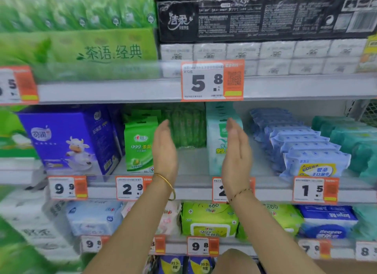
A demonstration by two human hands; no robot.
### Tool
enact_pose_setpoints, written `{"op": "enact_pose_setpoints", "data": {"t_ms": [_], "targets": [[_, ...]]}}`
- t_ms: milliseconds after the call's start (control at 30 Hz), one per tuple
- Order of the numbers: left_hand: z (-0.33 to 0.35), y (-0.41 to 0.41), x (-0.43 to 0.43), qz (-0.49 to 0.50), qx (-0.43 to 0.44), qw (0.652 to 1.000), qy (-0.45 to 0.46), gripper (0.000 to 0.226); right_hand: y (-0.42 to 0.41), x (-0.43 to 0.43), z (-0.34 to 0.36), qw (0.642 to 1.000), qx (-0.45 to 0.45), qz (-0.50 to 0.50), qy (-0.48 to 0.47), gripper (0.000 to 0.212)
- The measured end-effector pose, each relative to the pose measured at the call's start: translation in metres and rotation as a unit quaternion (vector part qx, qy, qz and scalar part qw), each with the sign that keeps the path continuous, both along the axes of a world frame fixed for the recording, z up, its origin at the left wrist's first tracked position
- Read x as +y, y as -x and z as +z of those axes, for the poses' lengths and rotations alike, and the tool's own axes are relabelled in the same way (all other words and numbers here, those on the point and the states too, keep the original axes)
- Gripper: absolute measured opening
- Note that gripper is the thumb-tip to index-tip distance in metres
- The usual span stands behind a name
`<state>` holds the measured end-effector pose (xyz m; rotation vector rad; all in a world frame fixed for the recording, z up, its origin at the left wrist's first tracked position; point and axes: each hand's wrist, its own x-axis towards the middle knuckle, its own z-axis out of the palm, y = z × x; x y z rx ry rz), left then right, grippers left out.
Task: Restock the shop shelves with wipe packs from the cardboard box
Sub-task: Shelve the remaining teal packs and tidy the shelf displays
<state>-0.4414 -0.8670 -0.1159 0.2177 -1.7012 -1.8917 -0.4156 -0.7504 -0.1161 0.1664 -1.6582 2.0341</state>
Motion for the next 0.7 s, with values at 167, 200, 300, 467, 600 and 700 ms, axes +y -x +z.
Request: {"op": "enact_pose_setpoints", "data": {"t_ms": [167,200,300,467,600,700], "targets": [[-0.011,-0.011,-0.057,0.195,0.046,0.979,0.04,0.049,0.004,-0.071,-0.012,0.98,-0.079,0.15,-0.099,0.042],[-0.013,-0.008,-0.067,0.195,0.026,0.98,0.039,0.056,0.01,-0.082,-0.012,0.974,-0.103,0.166,-0.115,0.046],[-0.019,0.006,-0.089,0.167,-0.07,0.983,-0.003,0.052,0.031,-0.111,-0.015,0.954,-0.155,0.197,-0.166,0.055],[-0.015,0.025,-0.109,0.072,-0.186,0.975,-0.097,0.069,0.053,-0.13,-0.011,0.94,-0.228,0.201,-0.154,0.064],[-0.006,0.033,-0.116,0.057,-0.193,0.976,-0.089,0.058,0.062,-0.13,-0.011,0.929,-0.271,0.228,-0.111,0.064],[-0.006,0.038,-0.119,-0.019,-0.167,0.975,-0.148,0.046,0.065,-0.136,-0.015,0.921,-0.304,0.228,-0.084,0.072]]}}
